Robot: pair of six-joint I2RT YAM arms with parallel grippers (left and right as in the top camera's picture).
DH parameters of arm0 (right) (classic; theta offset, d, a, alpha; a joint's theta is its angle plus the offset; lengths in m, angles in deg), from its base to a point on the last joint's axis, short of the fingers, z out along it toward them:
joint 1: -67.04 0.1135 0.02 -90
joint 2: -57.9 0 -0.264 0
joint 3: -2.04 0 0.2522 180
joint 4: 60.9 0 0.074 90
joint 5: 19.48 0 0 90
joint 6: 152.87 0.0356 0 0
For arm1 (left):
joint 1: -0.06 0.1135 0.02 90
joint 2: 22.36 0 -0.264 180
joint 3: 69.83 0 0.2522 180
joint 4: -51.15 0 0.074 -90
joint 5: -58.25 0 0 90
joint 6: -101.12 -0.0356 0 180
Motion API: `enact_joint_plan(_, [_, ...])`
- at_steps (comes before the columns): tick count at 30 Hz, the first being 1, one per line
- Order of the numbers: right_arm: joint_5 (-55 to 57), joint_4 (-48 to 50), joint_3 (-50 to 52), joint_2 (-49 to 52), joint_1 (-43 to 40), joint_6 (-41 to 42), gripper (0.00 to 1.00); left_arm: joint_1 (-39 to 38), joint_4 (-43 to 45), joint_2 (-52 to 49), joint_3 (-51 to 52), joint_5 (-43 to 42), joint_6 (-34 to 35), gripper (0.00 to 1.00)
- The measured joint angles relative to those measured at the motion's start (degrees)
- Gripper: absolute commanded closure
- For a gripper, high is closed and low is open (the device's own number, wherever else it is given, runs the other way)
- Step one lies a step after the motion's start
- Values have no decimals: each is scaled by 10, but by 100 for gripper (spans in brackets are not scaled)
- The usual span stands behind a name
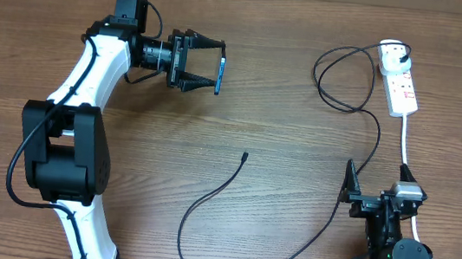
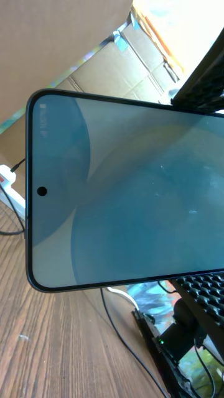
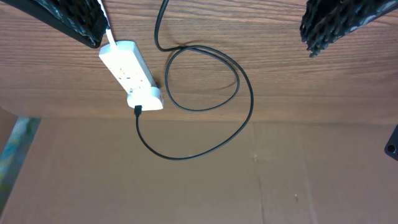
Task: Plug charger to phone and switch on socket
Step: 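Hold the phone upright in the left gripper above the table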
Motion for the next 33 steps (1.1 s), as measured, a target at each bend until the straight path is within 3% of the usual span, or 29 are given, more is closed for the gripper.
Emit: enact_joint_plan(33, [0,0,0,0,0,0,0,-39,-3,0,0,-4,-48,34])
